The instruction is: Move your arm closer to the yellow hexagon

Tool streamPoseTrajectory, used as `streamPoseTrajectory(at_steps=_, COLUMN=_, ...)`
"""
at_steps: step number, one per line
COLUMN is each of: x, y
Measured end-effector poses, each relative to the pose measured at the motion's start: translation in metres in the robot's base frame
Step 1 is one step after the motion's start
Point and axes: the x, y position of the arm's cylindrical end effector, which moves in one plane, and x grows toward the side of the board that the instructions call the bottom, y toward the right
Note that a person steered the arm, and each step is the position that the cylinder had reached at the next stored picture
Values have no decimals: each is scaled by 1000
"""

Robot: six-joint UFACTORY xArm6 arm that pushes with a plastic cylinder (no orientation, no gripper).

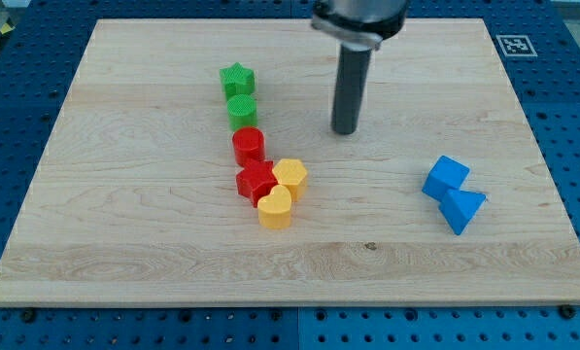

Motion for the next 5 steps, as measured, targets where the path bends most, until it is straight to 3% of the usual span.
streamPoseTrajectory(at_steps=2, x=54, y=-18)
streamPoseTrajectory(at_steps=5, x=56, y=-19)
